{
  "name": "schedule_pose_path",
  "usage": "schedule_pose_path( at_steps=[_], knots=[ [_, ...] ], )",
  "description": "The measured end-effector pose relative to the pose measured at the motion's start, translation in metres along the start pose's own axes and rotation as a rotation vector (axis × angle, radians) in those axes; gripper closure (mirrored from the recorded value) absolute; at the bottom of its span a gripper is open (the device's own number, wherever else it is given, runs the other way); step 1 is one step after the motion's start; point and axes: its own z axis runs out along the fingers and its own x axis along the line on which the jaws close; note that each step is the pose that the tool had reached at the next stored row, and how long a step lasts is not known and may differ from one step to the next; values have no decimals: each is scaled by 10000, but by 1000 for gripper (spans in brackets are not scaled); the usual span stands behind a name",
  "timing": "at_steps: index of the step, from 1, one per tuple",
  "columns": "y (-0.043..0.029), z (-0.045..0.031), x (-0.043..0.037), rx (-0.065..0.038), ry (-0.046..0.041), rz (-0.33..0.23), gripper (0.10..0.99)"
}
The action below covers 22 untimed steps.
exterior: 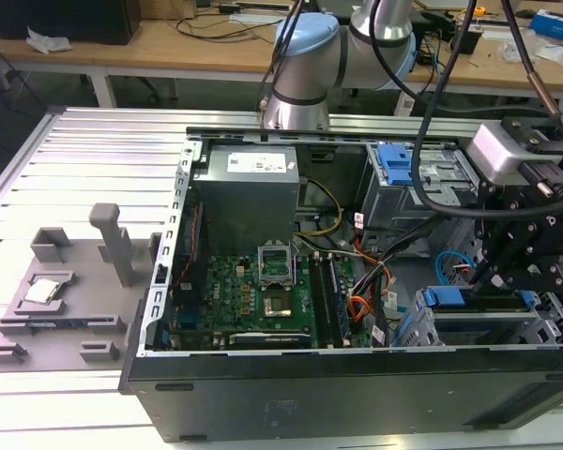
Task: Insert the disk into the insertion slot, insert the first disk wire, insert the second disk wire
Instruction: 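Insert the second disk wire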
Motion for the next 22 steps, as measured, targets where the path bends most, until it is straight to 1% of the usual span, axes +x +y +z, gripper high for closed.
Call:
schedule_pose_path(
  at_steps=[4, 10, 11, 12, 13, 15, 18, 19, 20, 21, 22],
  knots=[
    [0, 35, 16, 0, 2, 1, 925],
    [-1, 48, 17, 3, -4, -1, 925],
    [-1, 49, 17, 1, -5, -1, 914],
    [-1, 49, 18, 1, -5, -1, 851],
    [-1, 42, 17, 1, -5, -1, 851],
    [7, -101, 19, 1, -3, 0, 851],
    [13, -213, 18, 1, -1, 0, 851],
    [14, -242, 18, 1, 0, 0, 867],
    [18, -313, 18, 0, -2, 1, 933],
    [20, -354, 18, 1, 0, 0, 980],
    [22, -387, 19, 1, -1, 0, 980]
  ],
)
